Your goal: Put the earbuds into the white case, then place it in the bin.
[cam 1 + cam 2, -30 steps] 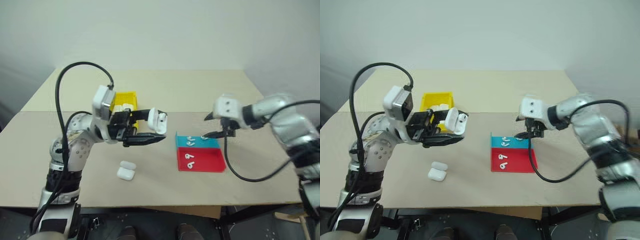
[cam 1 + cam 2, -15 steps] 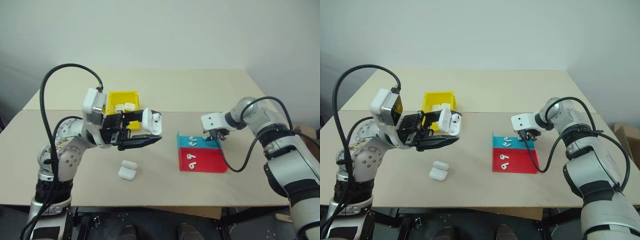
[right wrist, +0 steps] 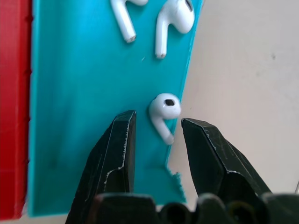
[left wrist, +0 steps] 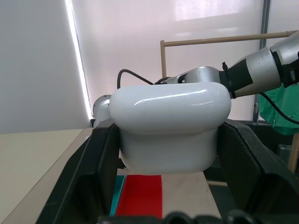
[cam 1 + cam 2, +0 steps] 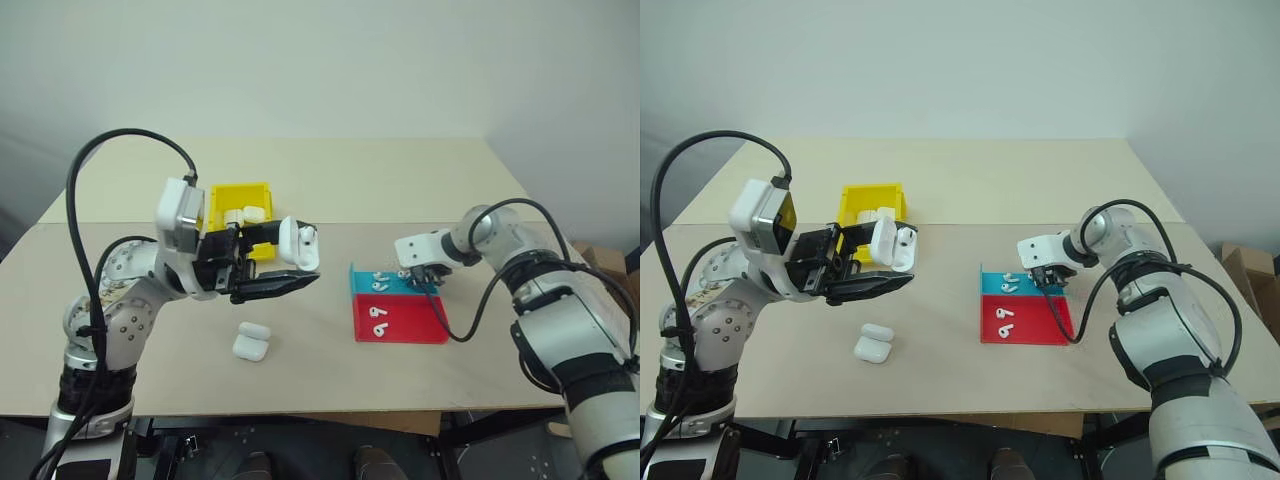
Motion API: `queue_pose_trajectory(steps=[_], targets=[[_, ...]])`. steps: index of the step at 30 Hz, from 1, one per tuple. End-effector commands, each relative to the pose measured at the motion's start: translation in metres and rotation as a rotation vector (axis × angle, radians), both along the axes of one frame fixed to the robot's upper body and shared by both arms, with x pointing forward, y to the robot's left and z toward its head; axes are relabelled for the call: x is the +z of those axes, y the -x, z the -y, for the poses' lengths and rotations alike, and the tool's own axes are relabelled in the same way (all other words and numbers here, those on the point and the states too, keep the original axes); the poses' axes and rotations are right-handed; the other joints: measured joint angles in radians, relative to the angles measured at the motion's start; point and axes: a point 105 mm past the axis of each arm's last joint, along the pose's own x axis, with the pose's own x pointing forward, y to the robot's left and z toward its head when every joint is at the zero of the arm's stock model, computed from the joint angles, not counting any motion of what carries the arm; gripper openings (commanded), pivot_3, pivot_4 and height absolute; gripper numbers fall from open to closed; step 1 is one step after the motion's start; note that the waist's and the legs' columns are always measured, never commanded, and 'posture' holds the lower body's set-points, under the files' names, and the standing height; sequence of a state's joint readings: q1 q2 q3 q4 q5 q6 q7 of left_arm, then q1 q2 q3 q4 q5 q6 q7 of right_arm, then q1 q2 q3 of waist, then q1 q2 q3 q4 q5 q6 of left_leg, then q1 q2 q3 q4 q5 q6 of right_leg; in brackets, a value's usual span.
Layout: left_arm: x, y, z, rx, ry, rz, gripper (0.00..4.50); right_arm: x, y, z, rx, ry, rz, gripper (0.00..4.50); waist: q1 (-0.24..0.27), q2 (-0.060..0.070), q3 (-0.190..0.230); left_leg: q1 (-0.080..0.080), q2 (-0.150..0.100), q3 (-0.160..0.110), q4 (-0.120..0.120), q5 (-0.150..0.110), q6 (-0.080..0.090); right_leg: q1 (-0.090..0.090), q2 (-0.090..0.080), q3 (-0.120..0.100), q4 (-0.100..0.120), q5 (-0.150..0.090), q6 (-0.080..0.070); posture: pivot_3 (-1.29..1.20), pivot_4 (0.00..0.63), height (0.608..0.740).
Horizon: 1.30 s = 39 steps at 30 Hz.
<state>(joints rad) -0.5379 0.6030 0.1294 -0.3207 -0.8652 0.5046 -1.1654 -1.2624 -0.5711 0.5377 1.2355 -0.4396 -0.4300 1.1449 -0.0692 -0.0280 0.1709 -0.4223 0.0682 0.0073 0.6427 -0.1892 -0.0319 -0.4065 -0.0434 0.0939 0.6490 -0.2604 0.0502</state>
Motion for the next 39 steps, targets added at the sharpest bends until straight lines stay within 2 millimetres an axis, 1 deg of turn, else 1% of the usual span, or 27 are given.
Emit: queue_pose_trajectory(steps=[1, 27, 30, 39], targets=[[0.008, 0.007, -0.002, 0.001, 0.002, 0.047, 2.82, 0.014, -0.005, -0.002, 0.005, -0.014, 0.05, 1.94, 0.0, 0.0, 0.0, 0.0, 0.0, 0.0, 0.0, 0.0, 0.0, 0.0, 0.0, 0.0, 0.0, 0.0, 0.0, 0.0, 0.15, 0.74], [0.008, 0.008, -0.005, 0.015, -0.007, 0.047, 2.82, 0.0, 0.001, 0.0, 0.008, -0.002, -0.013, 1.94, 0.0, 0.0, 0.0, 0.0, 0.0, 0.0, 0.0, 0.0, 0.0, 0.001, 0.0, 0.0, 0.0, 0.0, 0.0, 0.0, 0.15, 0.74], [0.008, 0.008, -0.005, 0.016, -0.009, 0.047, 2.82, -0.001, 0.001, -0.001, 0.005, -0.007, -0.011, 1.45, 0.0, 0.0, 0.0, 0.0, 0.0, 0.0, 0.0, 0.0, 0.0, 0.001, 0.0, 0.0, 0.0, 0.0, 0.0, 0.0, 0.15, 0.74], [0.009, 0.008, -0.006, 0.016, -0.012, 0.047, 2.82, -0.001, 0.001, -0.001, 0.001, -0.008, -0.009, 1.45, 0.0, 0.0, 0.0, 0.001, 0.0, 0.0, 0.0, 0.0, 0.0, 0.001, 0.0, 0.0, 0.0, 0.0, 0.0, 0.0, 0.15, 0.74]])
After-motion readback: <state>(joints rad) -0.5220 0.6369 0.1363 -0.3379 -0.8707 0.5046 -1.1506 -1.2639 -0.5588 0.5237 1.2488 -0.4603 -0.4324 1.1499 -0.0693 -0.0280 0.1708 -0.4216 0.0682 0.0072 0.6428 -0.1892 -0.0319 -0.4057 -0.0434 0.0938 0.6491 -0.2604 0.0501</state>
